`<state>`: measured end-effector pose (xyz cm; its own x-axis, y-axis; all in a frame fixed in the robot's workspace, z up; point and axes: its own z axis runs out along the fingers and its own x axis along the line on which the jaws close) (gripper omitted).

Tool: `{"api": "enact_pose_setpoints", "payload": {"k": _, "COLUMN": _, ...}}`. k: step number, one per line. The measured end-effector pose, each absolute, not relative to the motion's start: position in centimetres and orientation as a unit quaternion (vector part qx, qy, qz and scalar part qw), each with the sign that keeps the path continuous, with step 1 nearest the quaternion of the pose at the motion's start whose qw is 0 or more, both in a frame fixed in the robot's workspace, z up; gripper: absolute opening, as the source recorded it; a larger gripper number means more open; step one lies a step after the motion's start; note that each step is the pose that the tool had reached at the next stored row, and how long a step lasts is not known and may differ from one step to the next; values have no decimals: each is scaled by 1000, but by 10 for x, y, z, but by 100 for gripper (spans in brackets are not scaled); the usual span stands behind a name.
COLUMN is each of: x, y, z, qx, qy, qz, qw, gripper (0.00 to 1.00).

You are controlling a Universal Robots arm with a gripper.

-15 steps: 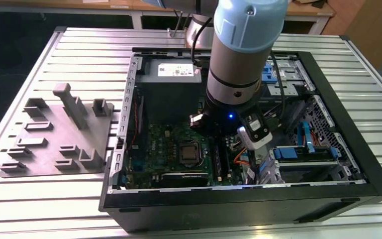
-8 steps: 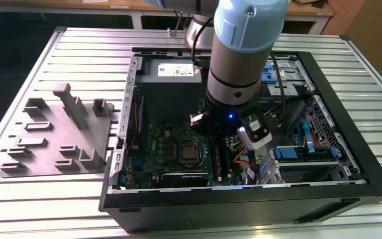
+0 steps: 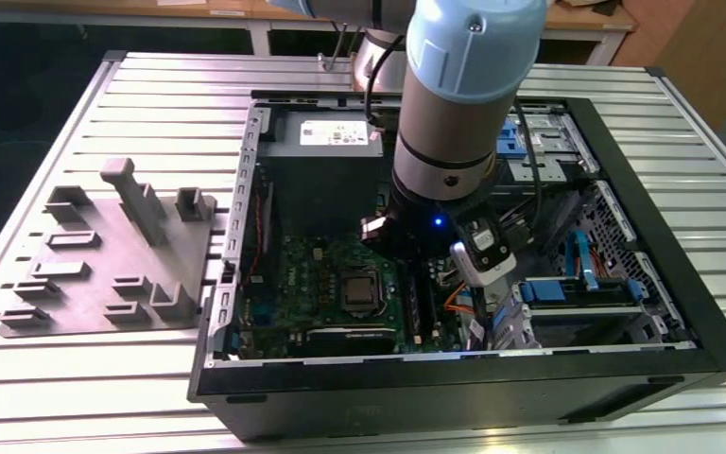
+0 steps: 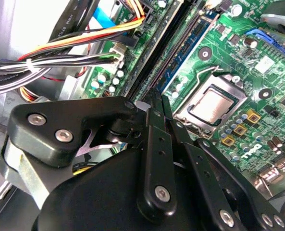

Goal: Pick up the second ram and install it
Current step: 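Insert the second ram into the second slot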

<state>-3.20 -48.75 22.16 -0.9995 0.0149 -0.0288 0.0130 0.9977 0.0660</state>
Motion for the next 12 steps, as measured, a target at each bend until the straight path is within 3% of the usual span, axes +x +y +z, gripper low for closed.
{"api": "enact_pose_setpoints", "payload": {"k": 12, "x": -32, "y": -487, "z": 222, "qx": 7, "qy": 999, "qz": 33, "qw": 15, "gripper": 12}}
